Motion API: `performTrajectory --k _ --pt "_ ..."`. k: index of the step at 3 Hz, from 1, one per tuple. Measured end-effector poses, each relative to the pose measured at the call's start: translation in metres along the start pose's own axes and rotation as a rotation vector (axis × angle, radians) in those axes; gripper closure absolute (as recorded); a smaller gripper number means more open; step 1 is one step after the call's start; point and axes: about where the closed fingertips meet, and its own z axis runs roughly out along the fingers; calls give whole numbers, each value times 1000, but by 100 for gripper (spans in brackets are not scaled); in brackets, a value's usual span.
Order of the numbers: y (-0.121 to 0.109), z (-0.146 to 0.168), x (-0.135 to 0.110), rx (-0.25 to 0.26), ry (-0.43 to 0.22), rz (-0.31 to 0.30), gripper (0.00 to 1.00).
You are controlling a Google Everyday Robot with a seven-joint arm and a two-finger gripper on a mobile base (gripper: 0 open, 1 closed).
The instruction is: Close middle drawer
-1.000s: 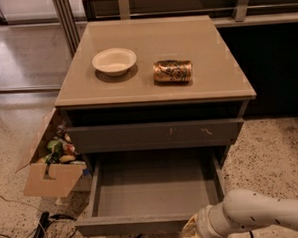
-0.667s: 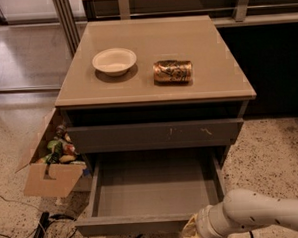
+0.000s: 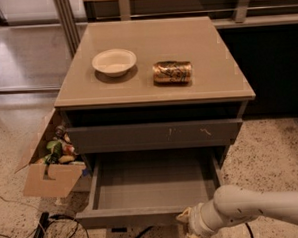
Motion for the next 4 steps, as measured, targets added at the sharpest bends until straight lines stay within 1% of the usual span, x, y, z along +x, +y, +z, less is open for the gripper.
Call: performTrajectory --k 1,2,3,4 --pt "-21 12 3 -3 8 -5 13" --pt "-88 -1 -15 95 8 -33 36" --pt "-136 -31 -28 207 22 -48 59" --pt "-142 -38 -30 226 24 -51 59"
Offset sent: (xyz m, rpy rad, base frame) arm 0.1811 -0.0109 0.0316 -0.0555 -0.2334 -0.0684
